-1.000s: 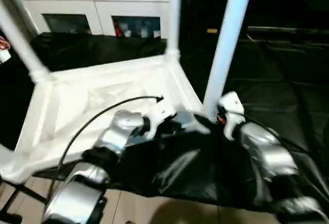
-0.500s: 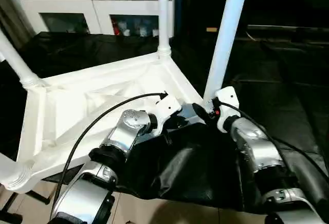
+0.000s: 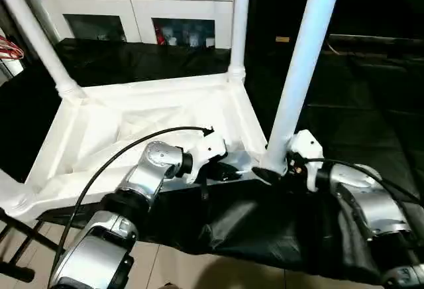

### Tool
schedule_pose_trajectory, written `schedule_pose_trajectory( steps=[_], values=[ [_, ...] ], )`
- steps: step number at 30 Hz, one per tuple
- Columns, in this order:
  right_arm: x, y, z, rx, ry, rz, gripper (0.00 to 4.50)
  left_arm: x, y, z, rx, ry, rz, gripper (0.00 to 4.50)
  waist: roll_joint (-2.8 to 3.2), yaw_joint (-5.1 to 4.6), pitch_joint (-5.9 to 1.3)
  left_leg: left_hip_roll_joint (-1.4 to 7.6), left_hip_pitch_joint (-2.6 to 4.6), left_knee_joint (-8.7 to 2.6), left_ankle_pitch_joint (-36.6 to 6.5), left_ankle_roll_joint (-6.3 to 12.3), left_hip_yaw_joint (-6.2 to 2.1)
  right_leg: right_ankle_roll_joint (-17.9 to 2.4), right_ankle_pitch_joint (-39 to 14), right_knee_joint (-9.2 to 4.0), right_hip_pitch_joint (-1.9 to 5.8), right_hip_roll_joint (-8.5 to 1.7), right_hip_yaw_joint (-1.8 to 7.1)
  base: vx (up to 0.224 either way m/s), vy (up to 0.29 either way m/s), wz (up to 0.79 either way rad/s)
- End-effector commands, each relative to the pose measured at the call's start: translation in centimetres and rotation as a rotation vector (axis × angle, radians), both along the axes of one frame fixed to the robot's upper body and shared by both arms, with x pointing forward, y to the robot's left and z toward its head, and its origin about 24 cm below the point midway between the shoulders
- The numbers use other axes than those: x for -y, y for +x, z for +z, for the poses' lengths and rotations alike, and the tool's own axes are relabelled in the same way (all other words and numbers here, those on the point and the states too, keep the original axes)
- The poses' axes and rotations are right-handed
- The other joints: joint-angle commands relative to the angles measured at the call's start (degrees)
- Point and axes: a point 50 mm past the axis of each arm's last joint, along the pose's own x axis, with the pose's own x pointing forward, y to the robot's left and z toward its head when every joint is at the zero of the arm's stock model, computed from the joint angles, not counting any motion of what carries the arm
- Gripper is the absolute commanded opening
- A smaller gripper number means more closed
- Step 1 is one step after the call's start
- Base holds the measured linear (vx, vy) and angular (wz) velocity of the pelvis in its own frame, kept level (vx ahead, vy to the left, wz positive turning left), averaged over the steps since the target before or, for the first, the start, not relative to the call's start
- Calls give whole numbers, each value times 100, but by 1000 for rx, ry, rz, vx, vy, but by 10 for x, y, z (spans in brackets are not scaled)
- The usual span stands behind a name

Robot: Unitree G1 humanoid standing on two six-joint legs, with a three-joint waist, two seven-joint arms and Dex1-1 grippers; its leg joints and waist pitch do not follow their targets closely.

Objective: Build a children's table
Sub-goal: Rotate leg to tighten

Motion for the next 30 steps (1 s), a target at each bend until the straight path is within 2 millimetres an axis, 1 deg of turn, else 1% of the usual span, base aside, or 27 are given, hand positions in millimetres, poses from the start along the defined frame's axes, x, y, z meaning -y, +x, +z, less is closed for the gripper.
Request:
schedule_pose_trajectory(
  steps=[1, 2, 4, 5, 6, 7, 9, 13, 18, 20, 21, 22, 23, 24, 25, 26, 27, 28, 29, 30],
  values=[
    [-21, -13, -4, -65, 30, 162, 344, 12, 4, 24, 91, -92, -48, 0, -124, 6, -379, 203, 25, -354, -1236, 599, -32, -1357, -1209, -454, 317, -302, 225, 0, 0, 0],
    [-21, -14, -4, -75, 32, 170, 344, 11, 4, 24, 89, -89, -51, 0, -127, 19, -377, 205, 24, -355, -1203, 599, -34, -1358, -1213, -453, 308, -301, 220, 0, 0, 0],
    [-21, -17, -5, -89, 24, 191, 312, 10, 3, 23, 81, -85, -65, 0, -122, 41, -381, 209, 35, -355, -1231, 564, -36, -1348, -1265, -456, 303, -308, 222, 0, 0, 0],
    [-21, -18, -5, -93, 21, 199, 312, 9, 3, 23, 79, -85, -70, 0, -123, 47, -380, 211, 32, -354, -1229, 560, -35, -1343, -1263, -456, 302, -309, 227, 0, 0, 0],
    [-22, -20, -6, -99, 22, 206, 296, 9, 2, 23, 75, -87, -75, 0, -122, 51, -379, 210, 31, -361, -1240, 536, -40, -1344, -1264, -454, 301, -310, 224, 0, 0, 0],
    [-22, -20, -6, -99, 22, 206, 296, 9, 2, 23, 75, -87, -75, 0, -122, 51, -379, 210, 31, -361, -1240, 536, -40, -1344, -1264, -454, 301, -310, 224, 0, 0, 0],
    [-22, -20, -5, -102, 26, 210, 278, 9, 2, 23, 72, -88, -79, 0, -125, 59, -380, 207, 34, -359, -1257, 508, -38, -1329, -1305, -459, 300, -313, 224, 0, 0, 0],
    [-24, -22, -6, -119, 36, 216, 268, 10, 1, 22, 67, -93, -84, 0, -127, 64, -383, 204, 32, -358, -1222, 500, -40, -1301, -1322, -461, 306, -315, 224, 0, 0, 0],
    [-27, -23, -7, -137, 86, 196, 266, 15, -1, 22, 63, -107, -83, 0, -126, 66, -381, 203, 29, -359, -1221, 496, -40, -1294, -1322, -462, 303, -311, 222, 0, 0, 0],
    [-31, -18, -9, -131, 118, 125, 266, 19, 1, 20, 68, -110, -47, 0, -128, 61, -377, 200, 22, -360, -1225, 483, -39, -1279, -1357, -461, 301, -313, 223, 0, 0, 0],
    [-35, -6, -14, -101, 117, -16, 266, 25, 4, 19, 80, -112, 8, 0, -120, 45, -379, 202, 27, -366, -1258, 441, -43, -1271, -1418, -467, 286, -319, 223, 0, 0, 0],
    [-36, 1, -18, -88, 110, -102, 266, 28, 6, 19, 90, -114, 41, 0, -116, 6, -370, 185, 33, -374, -1317, 339, -45, -1258, -1538, -472, 259, -312, 216, 0, 0, 0],
    [-37, 4, -19, -84, 106, -139, 266, 30, 7, 19, 94, -116, 55, 0, -125, -18, -353, 174, 25, -393, -1398, 279, -57, -1222, -1696, -489, 272, -316, 204, 0, 0, 0],
    [-38, 10, -22, -75, 104, -210, 265, 33, 8, 19, 97, -113, 73, 0, -132, -67, -350, 174, 55, -404, -1547, 209, -65, -1119, -1955, -527, 275, -314, 210, 0, 0, 0],
    [-42, 16, -24, -73, 113, -289, 265, 39, 10, 20, 104, -113, 99, 0, -108, -83, -348, 179, 56, -405, -1571, 188, -67, -1113, -1956, -522, 266, -314, 220, 0, 0, 0],
    [-45, 20, -26, -73, 119, -334, 264, 43, 11, 20, 109, -113, 118, 0, -107, -121, -337, 172, 47, -414, -1627, 165, -65, -1112, -2007, -530, 257, -315, 220, 0, 0, 0],
    [-49, 25, -28, -75, 127, -407, 264, 49, 12, 21, 119, -114, 150, 0, -109, -162, -349, 150, 43, -417, -1654, 92, -76, -1064, -2081, -529, 270, -309, 206, 0, 0, 0],
    [-51, 28, -29, -76, 130, -440, 264, 52, 13, 21, 125, -114, 166, 0, -108, -167, -355, 152, 56, -417, -1650, 71, -84, -1052, -2077, -533, 271, -313, 204, 0, 0, 0],
    [-56, 32, -29, -80, 140, -491, 264, 57, 14, 22, 128, -120, 185, 0, -112, -183, -363, 151, 58, -409, -1585, 94, -77, -1080, -1911, -529, 274, -305, 216, 0, 0, 0],
    [-61, 35, -28, -84, 151, -519, 264, 62, 13, 23, 131, -125, 199, 0, -109, -211, -366, 149, 44, -400, -1514, 144, -64, -1147, -1691, -513, 276, -300, 229, 0, 0, 0]
  ],
)
